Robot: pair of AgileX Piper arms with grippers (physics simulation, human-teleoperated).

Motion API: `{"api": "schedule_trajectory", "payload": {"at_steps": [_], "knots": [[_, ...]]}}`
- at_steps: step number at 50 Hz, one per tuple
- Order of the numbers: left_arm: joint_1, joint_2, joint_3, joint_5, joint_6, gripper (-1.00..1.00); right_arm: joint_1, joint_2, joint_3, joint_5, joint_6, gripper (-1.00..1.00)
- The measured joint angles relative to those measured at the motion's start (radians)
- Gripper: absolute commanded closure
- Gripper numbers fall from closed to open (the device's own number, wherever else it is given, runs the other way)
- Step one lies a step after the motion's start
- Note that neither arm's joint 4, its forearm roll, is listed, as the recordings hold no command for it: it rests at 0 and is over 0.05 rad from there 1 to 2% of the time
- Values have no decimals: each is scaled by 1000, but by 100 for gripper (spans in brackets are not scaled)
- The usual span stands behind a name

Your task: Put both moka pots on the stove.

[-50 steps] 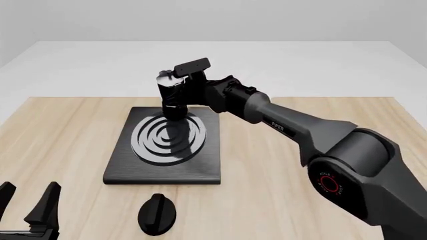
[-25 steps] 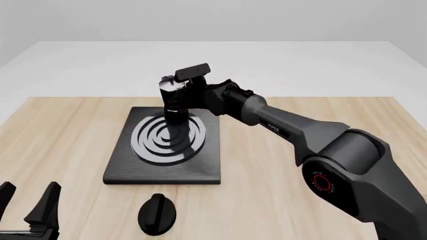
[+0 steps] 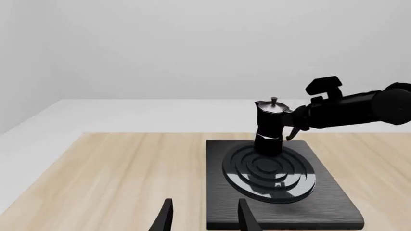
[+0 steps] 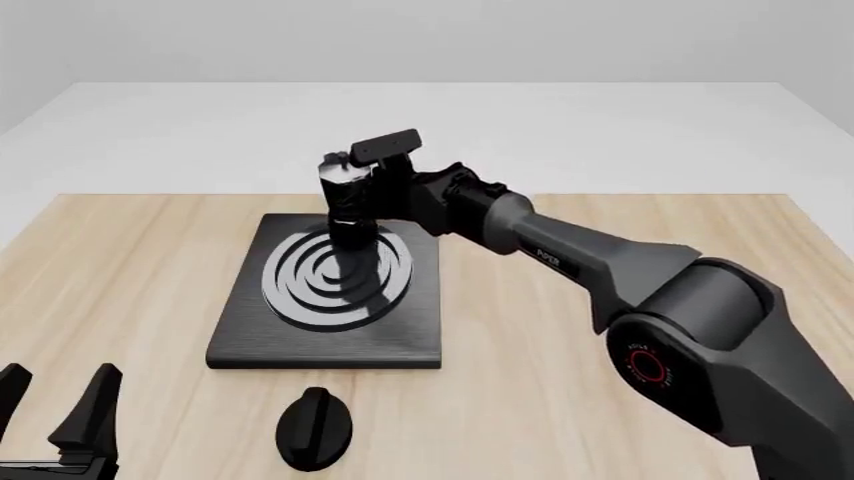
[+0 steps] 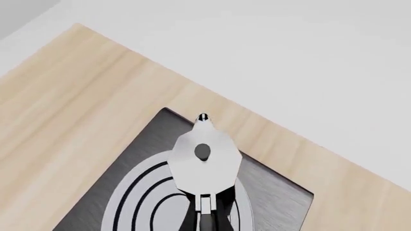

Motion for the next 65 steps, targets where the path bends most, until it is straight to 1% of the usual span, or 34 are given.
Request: {"api": "schedule_trajectory", "payload": {"at_steps": [5, 6, 28, 48, 57, 65], "knots": [[0, 0, 0, 0, 0, -100, 0, -4, 7, -5, 4, 100], [0, 0, 0, 0, 0, -100, 0, -4, 9, -6, 4, -100], [0, 0, 0, 0, 0, -100, 16, -64, 47, -32, -16, -100], [0, 0, 0, 0, 0, -100, 17, -199, 121, -24, -65, -100], [0, 0, 0, 0, 0, -100, 15, -311, 213, -40, -81, -100], [0, 0, 0, 0, 0, -100, 24, -469, 366, -90, -81, -100]]}}
